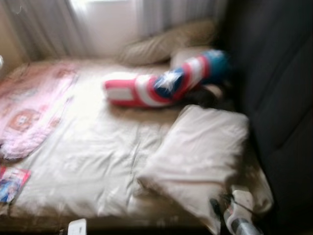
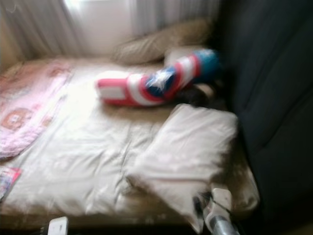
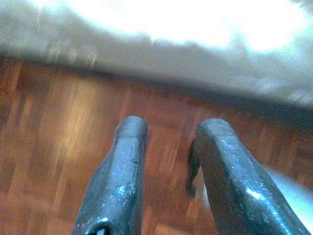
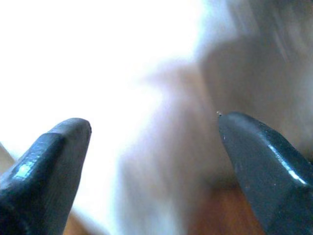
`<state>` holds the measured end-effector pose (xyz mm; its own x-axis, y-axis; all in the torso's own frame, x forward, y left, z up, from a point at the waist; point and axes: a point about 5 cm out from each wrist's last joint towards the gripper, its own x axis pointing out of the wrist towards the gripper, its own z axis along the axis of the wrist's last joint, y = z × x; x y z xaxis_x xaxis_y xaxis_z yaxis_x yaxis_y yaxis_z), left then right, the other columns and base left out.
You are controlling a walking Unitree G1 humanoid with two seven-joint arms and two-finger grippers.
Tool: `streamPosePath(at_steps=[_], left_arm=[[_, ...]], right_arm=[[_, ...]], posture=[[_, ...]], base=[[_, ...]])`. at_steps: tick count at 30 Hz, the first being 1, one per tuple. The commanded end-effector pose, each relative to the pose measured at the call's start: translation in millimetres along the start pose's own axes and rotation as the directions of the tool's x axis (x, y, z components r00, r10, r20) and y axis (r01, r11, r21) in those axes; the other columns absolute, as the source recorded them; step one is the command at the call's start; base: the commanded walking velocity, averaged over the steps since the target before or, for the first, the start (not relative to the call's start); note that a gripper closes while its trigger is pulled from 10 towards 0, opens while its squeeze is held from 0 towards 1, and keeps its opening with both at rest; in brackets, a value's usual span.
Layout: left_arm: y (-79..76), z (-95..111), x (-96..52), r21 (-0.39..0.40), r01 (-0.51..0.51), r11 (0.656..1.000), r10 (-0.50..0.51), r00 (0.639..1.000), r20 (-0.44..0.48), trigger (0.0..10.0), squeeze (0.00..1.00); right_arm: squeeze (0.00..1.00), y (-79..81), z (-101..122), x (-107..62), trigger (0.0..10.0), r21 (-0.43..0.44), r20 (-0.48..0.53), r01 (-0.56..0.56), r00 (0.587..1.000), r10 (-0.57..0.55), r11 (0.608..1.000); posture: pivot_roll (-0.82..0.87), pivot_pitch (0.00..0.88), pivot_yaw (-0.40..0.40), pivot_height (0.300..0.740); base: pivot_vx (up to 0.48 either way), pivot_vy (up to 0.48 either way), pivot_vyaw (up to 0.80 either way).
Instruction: Clean up the room
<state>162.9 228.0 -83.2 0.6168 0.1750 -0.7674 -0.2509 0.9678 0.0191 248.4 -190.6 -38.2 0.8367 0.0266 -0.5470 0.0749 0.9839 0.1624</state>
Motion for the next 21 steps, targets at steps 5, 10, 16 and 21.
streamPosePath(at_steps=[5,10,16,21], left_arm=[[0.1,1,0.2,-0.004,0.010,1.000,-0.010,1.000,-0.003,10.0,0.00],[2.5,0,-0.1,0.003,0.014,1.000,-0.014,1.000,-0.005,10.0,0.00],[4.9,1,-0.3,0.002,0.012,1.000,-0.012,1.000,-0.001,10.0,0.00],[3.2,5,1.1,0.004,0.012,1.000,-0.012,1.000,0.008,10.0,0.00]], right_arm=[[0.00,13.3,45,13.2,10.0,-0.024,0.147,-0.043,0.988,0.046,0.999],[0.00,25.3,47,15.9,10.0,-0.036,0.140,-0.092,0.985,0.096,0.995],[0.00,27.4,42,16.1,10.0,0.000,0.121,-0.069,0.990,0.069,0.998],[0.00,27.3,23,11.9,10.0,-0.015,0.061,-0.066,0.996,0.066,0.998]], posture=[[-0.01,0.000,0.055,0.740],[0.00,0.000,0.055,0.740],[0.02,0.000,0.053,0.740],[0.03,0.000,0.055,0.740]], base=[[0.115,0.000,0.00],[0.000,0.000,0.00],[0.000,0.000,0.00],[0.000,0.000,0.00]])
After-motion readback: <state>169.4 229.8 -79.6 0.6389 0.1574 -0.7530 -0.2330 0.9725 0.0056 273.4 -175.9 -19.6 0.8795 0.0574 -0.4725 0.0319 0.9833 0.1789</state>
